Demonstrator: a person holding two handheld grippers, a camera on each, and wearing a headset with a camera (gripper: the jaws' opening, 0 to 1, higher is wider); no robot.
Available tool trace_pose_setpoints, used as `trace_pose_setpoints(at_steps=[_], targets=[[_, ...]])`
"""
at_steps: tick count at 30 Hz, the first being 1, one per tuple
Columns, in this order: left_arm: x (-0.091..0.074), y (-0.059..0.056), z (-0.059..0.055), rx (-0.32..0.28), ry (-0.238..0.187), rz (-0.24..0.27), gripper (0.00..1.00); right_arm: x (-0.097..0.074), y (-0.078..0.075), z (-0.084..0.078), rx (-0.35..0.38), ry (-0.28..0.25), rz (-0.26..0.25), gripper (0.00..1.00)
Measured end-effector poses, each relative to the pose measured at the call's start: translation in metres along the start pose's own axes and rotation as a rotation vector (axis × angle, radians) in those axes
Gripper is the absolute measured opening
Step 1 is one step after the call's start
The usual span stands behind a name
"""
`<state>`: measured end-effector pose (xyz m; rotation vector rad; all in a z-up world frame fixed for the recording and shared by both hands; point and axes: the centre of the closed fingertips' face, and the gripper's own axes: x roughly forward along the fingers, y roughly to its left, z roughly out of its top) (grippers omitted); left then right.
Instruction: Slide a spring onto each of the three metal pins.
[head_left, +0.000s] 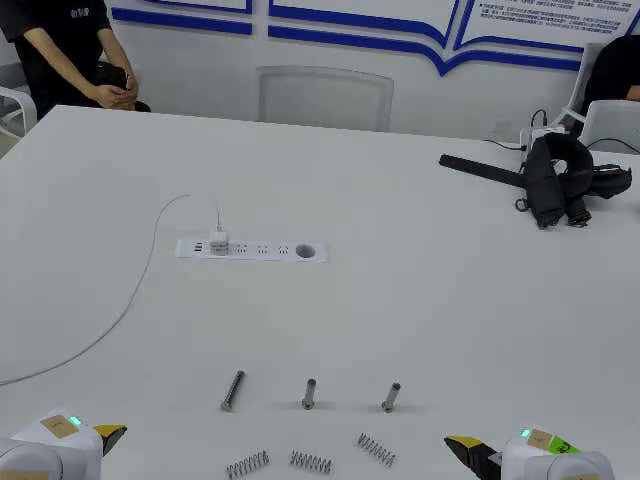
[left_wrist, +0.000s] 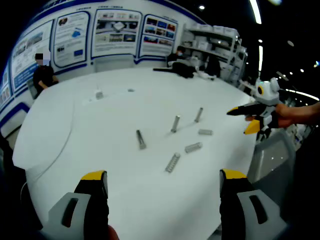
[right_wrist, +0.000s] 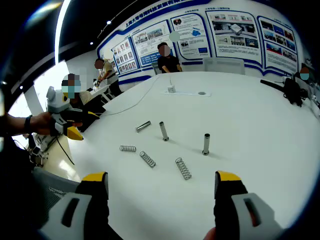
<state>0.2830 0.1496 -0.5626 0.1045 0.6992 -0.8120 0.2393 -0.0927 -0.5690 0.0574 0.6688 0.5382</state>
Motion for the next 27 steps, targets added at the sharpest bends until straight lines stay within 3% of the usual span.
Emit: trace_pose_setpoints(at_steps=[27], targets=[[0.0028, -0.0006, -0.002, -0.004, 0.017, -0.013, 0.95, 0.0023, 0.0056, -0.0017, -0.002, 0.006, 0.01, 0.9]])
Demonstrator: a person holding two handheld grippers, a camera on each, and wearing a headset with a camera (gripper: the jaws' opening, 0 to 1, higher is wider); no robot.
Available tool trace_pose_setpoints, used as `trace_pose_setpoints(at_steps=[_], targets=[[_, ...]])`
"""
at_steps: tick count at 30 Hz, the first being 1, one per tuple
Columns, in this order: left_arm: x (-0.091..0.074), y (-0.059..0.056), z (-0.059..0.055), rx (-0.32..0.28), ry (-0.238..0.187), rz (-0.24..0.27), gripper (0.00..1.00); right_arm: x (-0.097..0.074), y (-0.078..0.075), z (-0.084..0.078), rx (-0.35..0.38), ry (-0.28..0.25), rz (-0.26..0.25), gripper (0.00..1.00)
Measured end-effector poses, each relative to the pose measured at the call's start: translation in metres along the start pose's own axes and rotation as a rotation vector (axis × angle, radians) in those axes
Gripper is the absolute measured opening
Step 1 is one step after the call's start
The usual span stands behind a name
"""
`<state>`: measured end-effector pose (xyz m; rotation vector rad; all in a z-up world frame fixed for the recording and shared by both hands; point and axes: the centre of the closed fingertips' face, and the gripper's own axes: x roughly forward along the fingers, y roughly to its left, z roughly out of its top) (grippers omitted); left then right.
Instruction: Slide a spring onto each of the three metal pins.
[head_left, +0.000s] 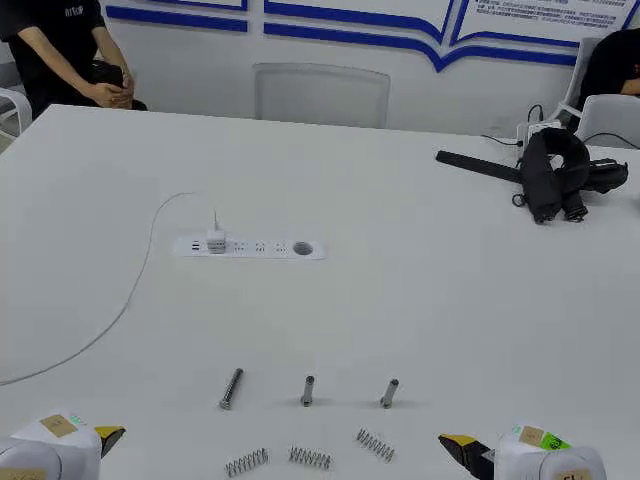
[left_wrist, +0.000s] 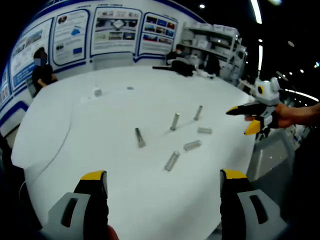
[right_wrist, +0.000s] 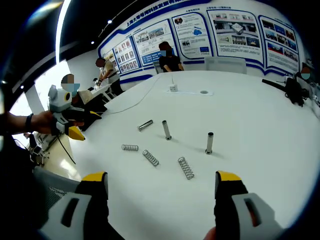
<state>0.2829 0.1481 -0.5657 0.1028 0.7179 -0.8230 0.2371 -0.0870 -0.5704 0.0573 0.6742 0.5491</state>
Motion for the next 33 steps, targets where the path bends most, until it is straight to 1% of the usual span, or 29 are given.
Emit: trace_pose_setpoints(at_steps=[5, 9, 11, 17, 19, 23, 25, 28, 30, 33], targets=[[0.006, 0.0, 0.003, 0.005, 0.002, -0.007, 0.94, -0.002, -0.002, -0.004, -0.001, 0.011, -0.003, 0.9], [0.01, -0.002, 0.007, -0.006, -0.008, -0.014, 0.94, -0.004, -0.003, -0.006, 0.009, 0.01, -0.005, 0.9], [0.014, -0.002, 0.006, 0.001, 0.0, -0.017, 0.94, -0.005, -0.004, -0.007, 0.01, 0.011, -0.009, 0.9], [0.025, -0.003, 0.008, 0.009, 0.008, -0.027, 0.94, -0.006, -0.005, -0.01, 0.021, 0.014, -0.012, 0.91], [0.028, -0.001, 0.008, 0.019, 0.016, -0.026, 0.94, -0.007, -0.004, -0.011, 0.027, 0.014, -0.012, 0.91], [0.034, 0.004, 0.007, 0.016, 0.018, -0.025, 0.94, -0.008, -0.003, -0.014, 0.03, 0.016, -0.01, 0.91], [0.039, 0.006, 0.005, 0.013, 0.025, -0.025, 0.94, -0.009, -0.003, -0.017, 0.033, 0.019, -0.01, 0.91], [0.046, 0.007, 0.005, 0.016, 0.034, -0.029, 0.93, -0.011, -0.004, -0.021, 0.044, 0.018, -0.013, 0.91], [0.05, 0.006, 0.007, 0.019, 0.035, -0.034, 0.93, -0.012, -0.004, -0.023, 0.047, 0.02, -0.015, 0.91], [0.056, 0.007, 0.009, 0.025, 0.039, -0.039, 0.92, -0.012, -0.005, -0.024, 0.053, 0.023, -0.017, 0.91]])
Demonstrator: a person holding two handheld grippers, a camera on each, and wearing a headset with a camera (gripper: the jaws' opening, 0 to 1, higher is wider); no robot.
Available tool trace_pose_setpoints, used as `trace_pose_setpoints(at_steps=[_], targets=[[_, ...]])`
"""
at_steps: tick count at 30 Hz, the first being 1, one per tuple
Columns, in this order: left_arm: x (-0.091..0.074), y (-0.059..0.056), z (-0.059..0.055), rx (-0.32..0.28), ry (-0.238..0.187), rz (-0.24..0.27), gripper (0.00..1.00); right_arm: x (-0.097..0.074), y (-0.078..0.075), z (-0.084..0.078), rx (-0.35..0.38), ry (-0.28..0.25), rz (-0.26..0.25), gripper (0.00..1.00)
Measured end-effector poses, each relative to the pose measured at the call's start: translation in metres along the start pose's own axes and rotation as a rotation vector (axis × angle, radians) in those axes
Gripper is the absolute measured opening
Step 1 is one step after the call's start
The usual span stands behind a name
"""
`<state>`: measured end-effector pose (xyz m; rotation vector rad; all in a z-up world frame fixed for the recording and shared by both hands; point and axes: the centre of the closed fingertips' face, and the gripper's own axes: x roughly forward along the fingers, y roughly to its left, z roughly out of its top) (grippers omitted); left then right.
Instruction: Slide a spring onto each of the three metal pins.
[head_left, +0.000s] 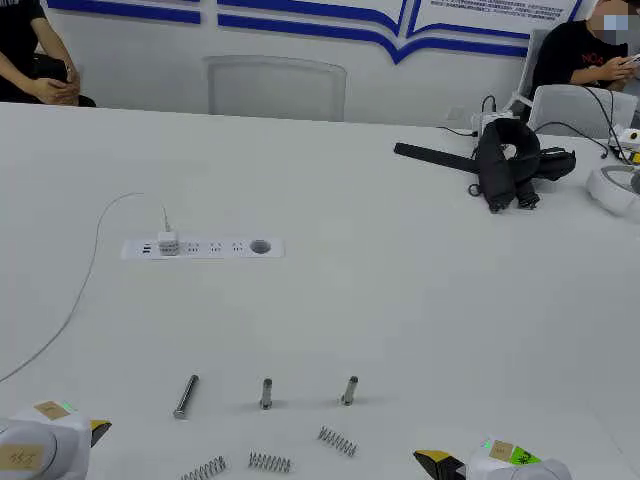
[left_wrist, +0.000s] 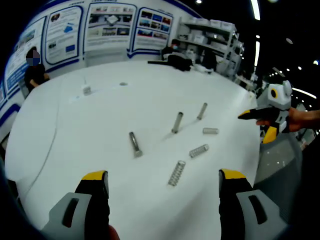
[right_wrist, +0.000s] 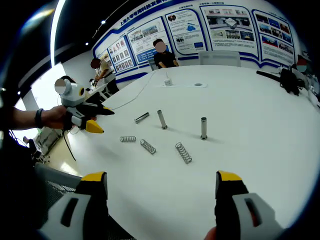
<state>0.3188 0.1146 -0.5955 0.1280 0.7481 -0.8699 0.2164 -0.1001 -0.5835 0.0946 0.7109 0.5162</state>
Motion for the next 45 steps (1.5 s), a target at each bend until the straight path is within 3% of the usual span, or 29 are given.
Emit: trace_pose_setpoints(at_steps=[15, 29, 38, 45], targets=[[0.025, 0.022, 0.009, 0.0, 0.013, 0.0, 0.87, -0.003, 0.004, -0.008, 0.009, 0.011, 0.006, 0.9], [0.05, 0.038, 0.019, 0.002, 0.024, 0.02, 0.73, -0.002, 0.006, -0.007, 0.015, 0.009, 0.011, 0.89], [0.067, 0.048, 0.023, -0.042, 0.023, 0.035, 0.68, -0.002, 0.006, -0.008, 0.012, 0.013, 0.013, 0.89], [0.08, 0.054, 0.028, -0.069, 0.017, 0.048, 0.58, -0.003, 0.005, -0.009, 0.013, 0.016, 0.011, 0.89]])
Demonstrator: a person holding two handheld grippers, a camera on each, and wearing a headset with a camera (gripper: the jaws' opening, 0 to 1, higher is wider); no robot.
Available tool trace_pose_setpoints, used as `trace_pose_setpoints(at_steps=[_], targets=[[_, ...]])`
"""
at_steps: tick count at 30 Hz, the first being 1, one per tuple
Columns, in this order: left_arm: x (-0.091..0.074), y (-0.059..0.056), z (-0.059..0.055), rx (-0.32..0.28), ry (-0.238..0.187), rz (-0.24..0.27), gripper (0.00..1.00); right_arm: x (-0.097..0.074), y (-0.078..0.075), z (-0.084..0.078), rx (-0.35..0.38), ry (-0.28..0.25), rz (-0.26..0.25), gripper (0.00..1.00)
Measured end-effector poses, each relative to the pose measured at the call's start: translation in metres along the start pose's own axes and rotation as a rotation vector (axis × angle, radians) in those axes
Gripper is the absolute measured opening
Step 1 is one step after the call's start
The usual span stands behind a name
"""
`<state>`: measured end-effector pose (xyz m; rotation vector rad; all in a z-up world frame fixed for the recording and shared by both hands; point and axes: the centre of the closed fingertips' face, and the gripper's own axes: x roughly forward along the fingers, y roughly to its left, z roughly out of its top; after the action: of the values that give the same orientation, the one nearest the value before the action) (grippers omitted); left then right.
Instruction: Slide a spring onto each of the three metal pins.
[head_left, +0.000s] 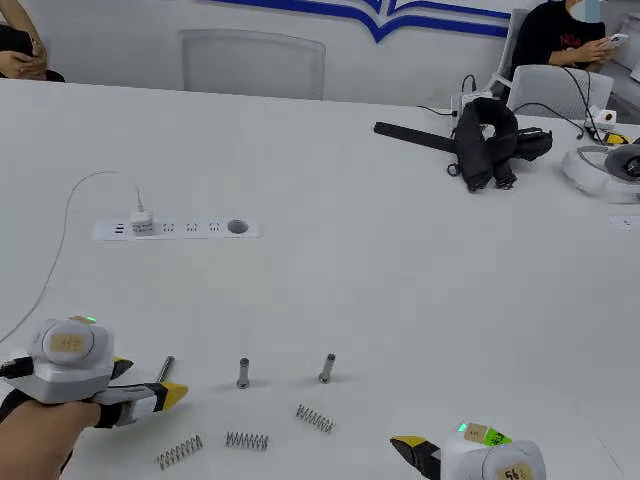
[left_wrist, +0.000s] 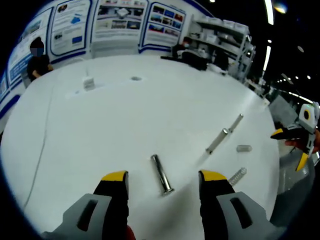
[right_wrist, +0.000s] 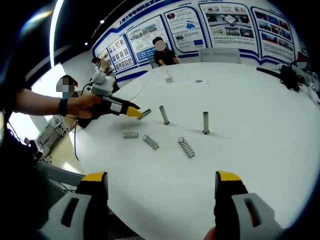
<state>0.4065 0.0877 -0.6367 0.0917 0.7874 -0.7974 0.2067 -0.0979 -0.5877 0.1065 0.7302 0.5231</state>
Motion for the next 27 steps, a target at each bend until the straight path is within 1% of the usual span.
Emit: trace_pose_setpoints(at_steps=[3, 6, 9, 11, 13, 16, 20, 27], targets=[[0.006, 0.003, 0.001, 0.009, 0.001, 0.01, 0.53, -0.001, -0.001, 0.001, 0.005, -0.004, -0.002, 0.89], [0.01, 0.005, -0.001, 0.009, 0.013, 0.019, 0.5, -0.001, -0.002, -0.001, 0.004, 0.002, -0.004, 0.89], [0.013, 0.007, 0.0, 0.0, 0.014, 0.025, 0.43, -0.002, -0.002, -0.001, 0.004, 0.004, -0.005, 0.89], [0.015, 0.008, 0.0, 0.001, 0.021, 0.031, 0.36, -0.002, -0.003, -0.002, 0.005, 0.005, -0.008, 0.89], [0.016, 0.009, -0.001, 0.0, 0.027, 0.038, 0.33, -0.002, -0.003, -0.003, 0.011, 0.005, -0.007, 0.89], [0.019, 0.009, 0.001, 0.003, 0.027, 0.039, 0.31, -0.002, -0.003, -0.002, 0.011, 0.007, -0.008, 0.89], [0.024, 0.008, 0.005, 0.028, 0.035, 0.042, 0.28, -0.001, -0.003, -0.001, 0.014, 0.003, -0.007, 0.89], [0.027, 0.002, 0.01, 0.044, 0.058, 0.069, 0.22, -0.003, -0.005, 0.001, 0.018, -0.001, -0.012, 0.89]])
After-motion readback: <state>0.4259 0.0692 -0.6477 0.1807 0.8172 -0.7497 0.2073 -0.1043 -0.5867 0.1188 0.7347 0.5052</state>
